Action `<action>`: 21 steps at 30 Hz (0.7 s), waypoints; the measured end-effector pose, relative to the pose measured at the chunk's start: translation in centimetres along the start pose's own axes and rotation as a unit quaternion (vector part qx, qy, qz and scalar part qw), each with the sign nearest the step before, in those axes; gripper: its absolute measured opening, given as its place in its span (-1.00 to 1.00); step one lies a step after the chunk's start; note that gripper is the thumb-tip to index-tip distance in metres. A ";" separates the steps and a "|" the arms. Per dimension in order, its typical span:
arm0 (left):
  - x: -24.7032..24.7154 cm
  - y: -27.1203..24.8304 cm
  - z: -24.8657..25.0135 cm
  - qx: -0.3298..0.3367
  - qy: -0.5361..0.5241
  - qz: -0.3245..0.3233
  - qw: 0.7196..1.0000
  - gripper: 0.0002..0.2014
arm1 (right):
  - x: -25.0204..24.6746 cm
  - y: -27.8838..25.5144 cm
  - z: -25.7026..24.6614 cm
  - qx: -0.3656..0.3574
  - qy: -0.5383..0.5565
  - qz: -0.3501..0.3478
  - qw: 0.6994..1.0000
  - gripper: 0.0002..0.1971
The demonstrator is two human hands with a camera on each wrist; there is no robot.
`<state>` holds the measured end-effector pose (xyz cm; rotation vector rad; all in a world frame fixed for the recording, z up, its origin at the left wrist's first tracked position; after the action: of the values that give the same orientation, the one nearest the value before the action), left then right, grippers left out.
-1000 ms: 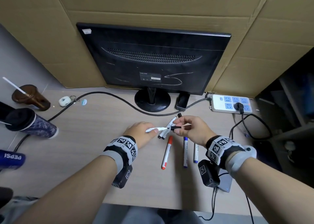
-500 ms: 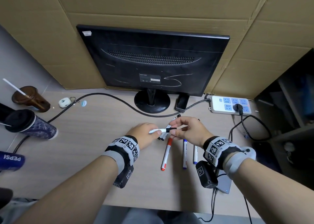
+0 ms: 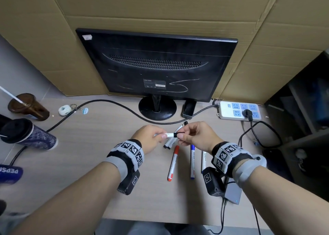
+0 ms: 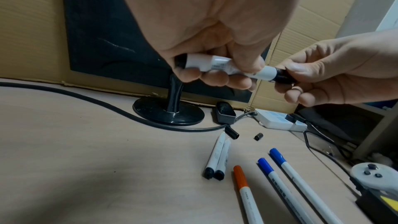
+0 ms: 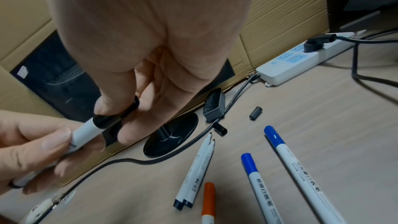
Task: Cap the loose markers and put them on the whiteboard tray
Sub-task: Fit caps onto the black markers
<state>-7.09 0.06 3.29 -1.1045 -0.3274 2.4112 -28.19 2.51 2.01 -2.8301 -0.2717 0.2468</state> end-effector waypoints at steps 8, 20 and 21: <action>0.7 0.1 0.5 0.009 0.008 0.014 1.000 -0.67 | -0.2 0.1 -0.2 0.007 -0.023 0.008 1.000 -0.88; 2.3 0.4 -3.5 -0.080 -0.009 -0.027 0.996 -0.90 | 0.9 1.1 1.5 0.006 -0.163 0.009 0.987 -0.81; 2.4 0.4 -4.2 -0.112 0.019 -0.014 0.993 -0.87 | 0.7 1.0 2.1 0.013 -0.178 0.029 0.983 -0.81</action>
<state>-5.40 0.97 -1.10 -1.2311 -0.6072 2.3693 -27.79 2.26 -0.38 -2.7551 -0.2556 0.7673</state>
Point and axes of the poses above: each hand's wrist, its own y-axis towards the middle knuckle, its own x-axis out of the palm, z = x × y, the point moved 4 cm from there along y, towards the middle knuckle, and after that the axes turned 6 degrees about -x, right-handed, at the moved point
